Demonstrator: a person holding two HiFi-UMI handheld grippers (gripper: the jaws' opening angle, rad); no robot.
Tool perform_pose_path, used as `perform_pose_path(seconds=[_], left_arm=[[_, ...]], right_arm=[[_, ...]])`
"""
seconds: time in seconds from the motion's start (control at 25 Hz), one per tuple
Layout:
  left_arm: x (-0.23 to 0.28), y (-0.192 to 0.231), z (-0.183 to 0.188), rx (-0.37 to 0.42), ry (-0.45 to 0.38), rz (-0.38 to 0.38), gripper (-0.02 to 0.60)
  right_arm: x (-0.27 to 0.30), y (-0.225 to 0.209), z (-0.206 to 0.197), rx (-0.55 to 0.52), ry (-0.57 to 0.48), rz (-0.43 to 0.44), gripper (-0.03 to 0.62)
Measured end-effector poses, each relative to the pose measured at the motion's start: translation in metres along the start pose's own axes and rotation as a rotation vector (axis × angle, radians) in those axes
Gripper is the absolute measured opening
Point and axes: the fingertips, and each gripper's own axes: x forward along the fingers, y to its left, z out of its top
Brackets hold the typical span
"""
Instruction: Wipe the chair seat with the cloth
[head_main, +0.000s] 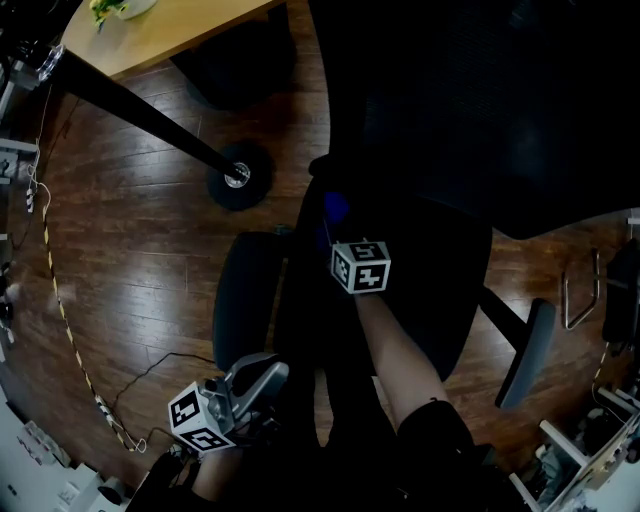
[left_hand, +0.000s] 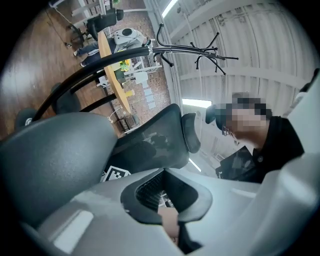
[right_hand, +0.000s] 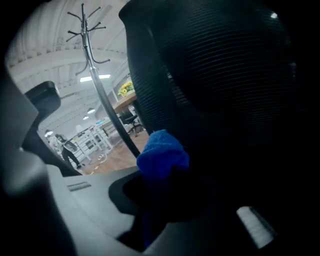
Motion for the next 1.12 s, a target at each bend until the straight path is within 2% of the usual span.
perform_pose_path(seconds=[0.08, 0.16, 0.24, 0.32, 0.48, 0.68, 0.88, 1.12], left_arm=[[0.000, -0.002, 0.002, 0.004, 0.002, -0.003, -0.008], [0.001, -0.007, 0.006, 0.009, 0.003, -0.010, -0.008], [0.002, -0.013, 0.009, 0.016, 0.005, -0.021, -0.008], [0.003, -0.015, 0.011, 0.022, 0.009, -0.025, -0.008], [0.002, -0.011, 0.009, 0.027, 0.025, -0.016, -0.008], [0.005, -0.013, 0.001, 0.021, 0.050, -0.024, -0.008], [0.011, -0.019, -0.007, 0.027, 0.084, -0.042, -0.008], [0.021, -0.022, -0.010, 0.038, 0.120, -0.057, -0.008]], right_arm=[[-0.003, 0.024, 0.008, 0.050, -0.054, 0.121, 0.061], [-0.014, 0.045, 0.015, 0.106, -0.124, 0.183, 0.061], [-0.018, 0.064, 0.002, 0.106, -0.108, 0.193, 0.061], [-0.016, 0.074, -0.021, 0.060, -0.039, 0.178, 0.061], [-0.013, 0.067, -0.035, -0.046, 0.019, 0.085, 0.061], [-0.026, 0.030, -0.046, -0.087, 0.044, -0.020, 0.061], [-0.063, -0.034, -0.057, -0.085, 0.068, -0.159, 0.061], [-0.140, -0.127, -0.070, -0.130, 0.120, -0.346, 0.061]])
